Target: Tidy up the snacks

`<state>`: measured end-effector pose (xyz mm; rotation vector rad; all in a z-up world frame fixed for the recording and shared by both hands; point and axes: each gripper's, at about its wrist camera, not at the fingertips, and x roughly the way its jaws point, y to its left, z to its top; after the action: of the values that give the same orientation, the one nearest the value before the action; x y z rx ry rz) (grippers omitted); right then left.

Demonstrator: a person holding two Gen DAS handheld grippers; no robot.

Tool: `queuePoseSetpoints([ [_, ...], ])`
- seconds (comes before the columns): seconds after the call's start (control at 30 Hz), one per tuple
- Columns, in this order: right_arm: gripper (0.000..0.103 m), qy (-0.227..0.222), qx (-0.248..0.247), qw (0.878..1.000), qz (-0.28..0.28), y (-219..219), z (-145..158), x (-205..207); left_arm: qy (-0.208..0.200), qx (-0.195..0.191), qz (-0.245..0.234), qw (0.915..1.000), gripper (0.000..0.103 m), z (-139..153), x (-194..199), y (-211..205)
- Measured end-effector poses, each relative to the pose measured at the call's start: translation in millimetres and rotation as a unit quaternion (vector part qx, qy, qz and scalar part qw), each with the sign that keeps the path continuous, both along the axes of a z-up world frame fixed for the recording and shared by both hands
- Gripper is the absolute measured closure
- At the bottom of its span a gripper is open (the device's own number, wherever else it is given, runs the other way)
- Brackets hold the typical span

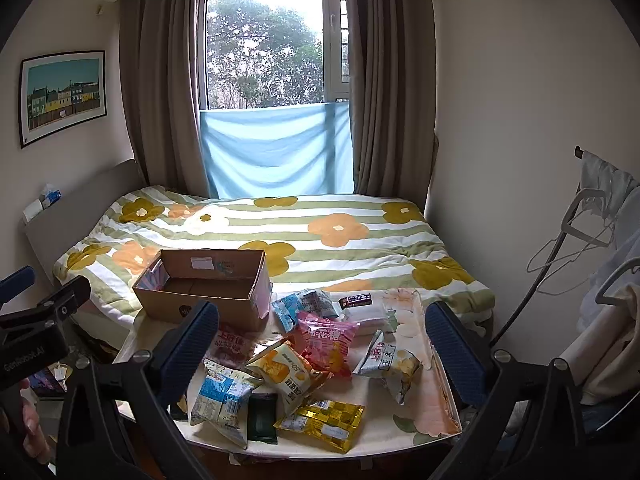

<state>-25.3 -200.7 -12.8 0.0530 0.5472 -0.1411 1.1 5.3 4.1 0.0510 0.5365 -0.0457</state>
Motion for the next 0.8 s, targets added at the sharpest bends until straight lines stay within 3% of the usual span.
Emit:
queuePoseSetpoints([
  [0.8,0.001,0.003,0.002,1.0,-0.003,3.5,-9.3,5.6,0.008,-0.002,-0.001,1.0,0.0,-5.8,12.7,5.9],
])
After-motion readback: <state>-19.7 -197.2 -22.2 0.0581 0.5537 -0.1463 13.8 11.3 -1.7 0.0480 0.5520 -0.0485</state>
